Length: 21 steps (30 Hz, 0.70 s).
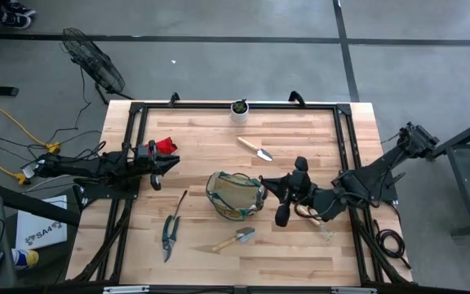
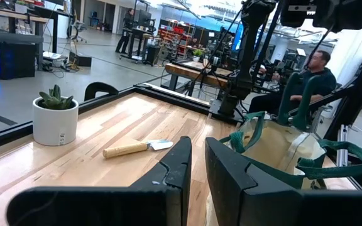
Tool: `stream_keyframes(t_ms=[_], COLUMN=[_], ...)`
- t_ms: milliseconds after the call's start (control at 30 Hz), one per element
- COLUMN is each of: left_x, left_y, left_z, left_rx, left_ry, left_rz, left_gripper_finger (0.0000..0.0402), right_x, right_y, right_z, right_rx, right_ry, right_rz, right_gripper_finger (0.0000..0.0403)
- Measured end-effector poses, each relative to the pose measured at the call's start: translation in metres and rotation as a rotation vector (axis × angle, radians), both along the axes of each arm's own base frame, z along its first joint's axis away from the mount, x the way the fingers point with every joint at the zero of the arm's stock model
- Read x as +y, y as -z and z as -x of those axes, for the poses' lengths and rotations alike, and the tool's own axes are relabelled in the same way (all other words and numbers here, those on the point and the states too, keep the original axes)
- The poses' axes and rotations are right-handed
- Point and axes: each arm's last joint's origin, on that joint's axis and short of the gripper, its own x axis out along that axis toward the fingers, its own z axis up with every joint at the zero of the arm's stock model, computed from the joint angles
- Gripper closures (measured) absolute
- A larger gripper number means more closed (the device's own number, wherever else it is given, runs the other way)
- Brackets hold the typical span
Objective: Pick & Place Garden tools in Gardening bag
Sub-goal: Put the green shear scissors into the gardening bag
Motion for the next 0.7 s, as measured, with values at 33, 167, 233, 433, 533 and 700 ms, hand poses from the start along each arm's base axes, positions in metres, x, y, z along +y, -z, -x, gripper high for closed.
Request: stream_keyframes(t_ms=[33, 167, 233, 433, 533, 700], left_x=[0.000, 0.000, 0.000, 0.000, 0.000, 0.000], left_y=[0.000, 0.000, 0.000, 0.000, 0.000, 0.000], left_z=[0.000, 0.000, 0.000, 0.000, 0.000, 0.000], left_rx=[0.000, 0.000, 0.000, 0.000, 0.000, 0.000], left_ry=[0.000, 0.000, 0.000, 0.000, 0.000, 0.000], left_rz=[0.000, 0.000, 0.000, 0.000, 0.000, 0.000], left_gripper_finger=[0.0357, 0.0357, 0.0357, 0.0357, 0.0357, 0.0357], right_x=[-0.002, -0.007, -0.010, -0.014, -0.016, -0.023], right_y=[0.000, 0.001, 0.001, 0.002, 0.002, 0.003], right_z=[-0.001, -0.005, -0.007, -0.010, -0.013, -0.018], right_rx=[0.006, 0.027, 0.036, 0.061, 0.079, 0.095], right_ry=[-0.006, -0.042, -0.062, -0.112, -0.174, -0.269], right_rz=[-0.001, 0.006, 0.007, 0.045, 0.060, 0.029], right_gripper_finger=[0.0399, 0.0399, 0.0399, 0.0399, 0.0399, 0.0399])
